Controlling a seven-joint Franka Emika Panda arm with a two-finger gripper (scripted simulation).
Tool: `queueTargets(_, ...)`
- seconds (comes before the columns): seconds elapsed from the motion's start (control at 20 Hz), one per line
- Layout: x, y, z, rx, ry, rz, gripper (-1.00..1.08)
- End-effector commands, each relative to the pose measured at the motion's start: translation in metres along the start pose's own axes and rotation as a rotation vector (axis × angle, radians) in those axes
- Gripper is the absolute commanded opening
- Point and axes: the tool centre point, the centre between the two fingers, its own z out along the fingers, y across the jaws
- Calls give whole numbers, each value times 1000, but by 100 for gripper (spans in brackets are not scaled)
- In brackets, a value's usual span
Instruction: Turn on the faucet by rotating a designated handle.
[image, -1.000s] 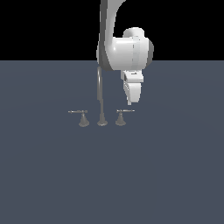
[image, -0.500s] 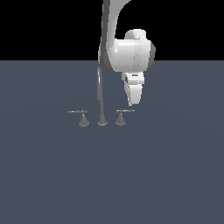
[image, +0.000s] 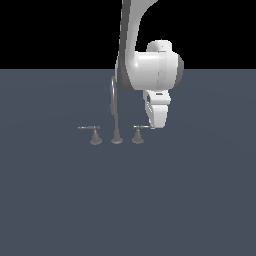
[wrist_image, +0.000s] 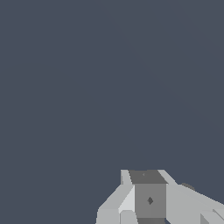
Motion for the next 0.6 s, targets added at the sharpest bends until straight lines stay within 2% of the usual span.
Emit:
queueTargets(0.0, -8, 0, 2, -2, -7, -9, -100)
queueTargets(0.55, -14, 33, 5, -12, -6, -7, -100)
